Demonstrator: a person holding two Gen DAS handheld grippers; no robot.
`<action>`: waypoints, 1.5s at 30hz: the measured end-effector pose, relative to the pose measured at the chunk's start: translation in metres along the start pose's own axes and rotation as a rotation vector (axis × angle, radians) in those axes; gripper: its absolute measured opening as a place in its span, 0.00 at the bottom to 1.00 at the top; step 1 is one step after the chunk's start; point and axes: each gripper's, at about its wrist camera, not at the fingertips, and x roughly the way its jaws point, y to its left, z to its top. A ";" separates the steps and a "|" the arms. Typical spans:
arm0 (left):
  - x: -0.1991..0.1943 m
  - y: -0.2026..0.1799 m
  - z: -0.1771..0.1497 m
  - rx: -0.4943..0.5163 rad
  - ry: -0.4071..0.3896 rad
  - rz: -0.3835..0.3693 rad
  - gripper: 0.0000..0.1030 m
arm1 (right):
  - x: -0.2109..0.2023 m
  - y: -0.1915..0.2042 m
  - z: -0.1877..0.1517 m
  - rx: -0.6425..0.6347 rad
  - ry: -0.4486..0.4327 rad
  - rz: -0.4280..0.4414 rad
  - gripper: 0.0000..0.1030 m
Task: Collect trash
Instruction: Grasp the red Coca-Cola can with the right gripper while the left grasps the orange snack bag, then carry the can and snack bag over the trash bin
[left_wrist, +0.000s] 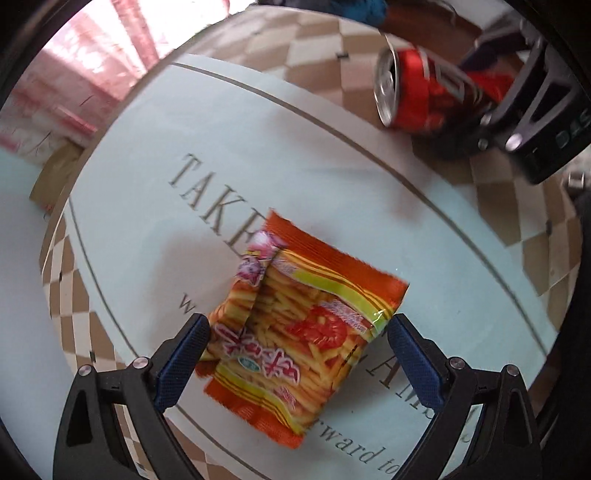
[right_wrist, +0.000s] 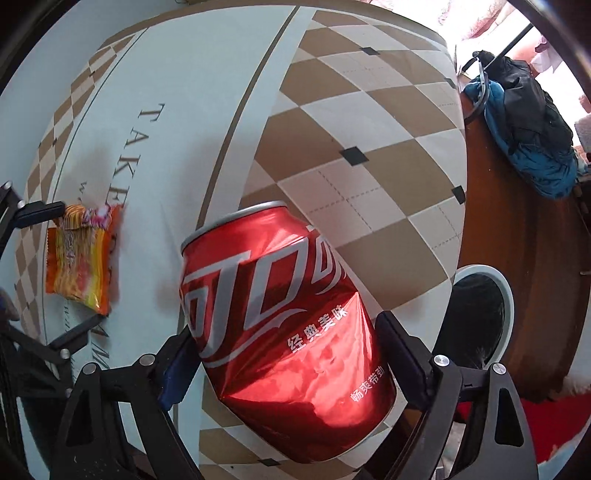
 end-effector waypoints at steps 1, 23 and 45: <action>-0.002 0.002 0.002 -0.002 -0.012 -0.008 0.94 | 0.008 0.017 -0.002 -0.003 0.000 -0.003 0.88; -0.054 0.035 -0.013 -0.258 -0.151 -0.023 0.11 | 0.010 0.041 -0.015 0.004 -0.036 0.035 0.83; -0.190 -0.008 0.031 -0.253 -0.438 0.053 0.08 | -0.135 -0.030 -0.087 0.173 -0.363 0.146 0.82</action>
